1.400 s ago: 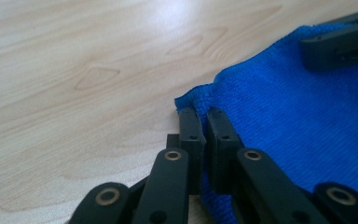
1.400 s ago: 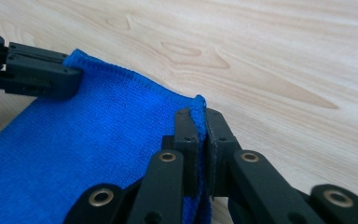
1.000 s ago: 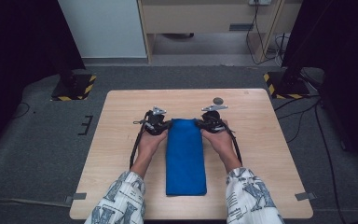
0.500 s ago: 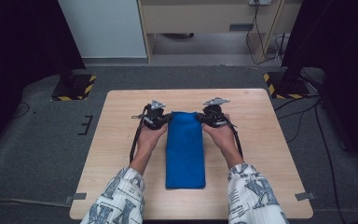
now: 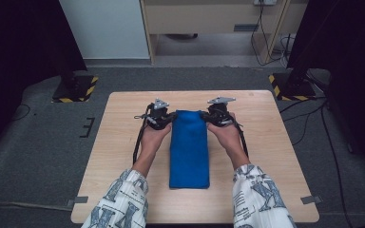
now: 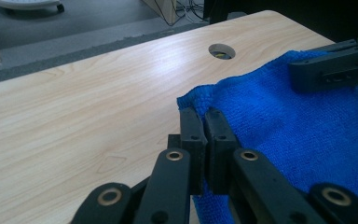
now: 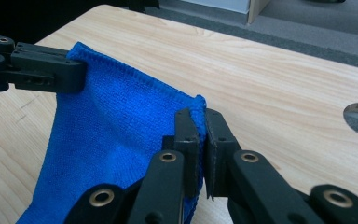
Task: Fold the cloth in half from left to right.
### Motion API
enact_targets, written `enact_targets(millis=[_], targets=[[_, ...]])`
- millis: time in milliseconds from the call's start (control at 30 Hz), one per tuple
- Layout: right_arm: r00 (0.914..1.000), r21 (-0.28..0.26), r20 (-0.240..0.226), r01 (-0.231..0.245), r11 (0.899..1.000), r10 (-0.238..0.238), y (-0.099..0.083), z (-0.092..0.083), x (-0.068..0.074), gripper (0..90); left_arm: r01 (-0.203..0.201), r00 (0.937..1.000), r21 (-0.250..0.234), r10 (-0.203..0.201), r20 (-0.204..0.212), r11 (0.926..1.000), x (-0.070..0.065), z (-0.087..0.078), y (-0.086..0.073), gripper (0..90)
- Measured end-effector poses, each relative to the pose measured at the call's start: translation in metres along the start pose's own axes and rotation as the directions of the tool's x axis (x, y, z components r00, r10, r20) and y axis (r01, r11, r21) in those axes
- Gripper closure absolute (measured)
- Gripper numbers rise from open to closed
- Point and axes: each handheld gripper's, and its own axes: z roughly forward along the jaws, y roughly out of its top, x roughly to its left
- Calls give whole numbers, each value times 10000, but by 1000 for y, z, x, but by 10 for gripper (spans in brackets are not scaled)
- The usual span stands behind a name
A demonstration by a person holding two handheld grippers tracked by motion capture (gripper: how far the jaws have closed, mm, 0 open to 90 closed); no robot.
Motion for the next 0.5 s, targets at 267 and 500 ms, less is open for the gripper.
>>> enact_targets(millis=[267, 500], targets=[[10000, -99, 56, -40, 9999, 41, 9, -4, 2, 858, 115, 9999, -175, -114, 62, 9998, 1, -2, 3, 873], [10000, -231, 56, 36, 9997, -34, 16, -7, 2, 858, 132, 9998, -371, -127, 128, 9992, 2, -4, 9, 873]])
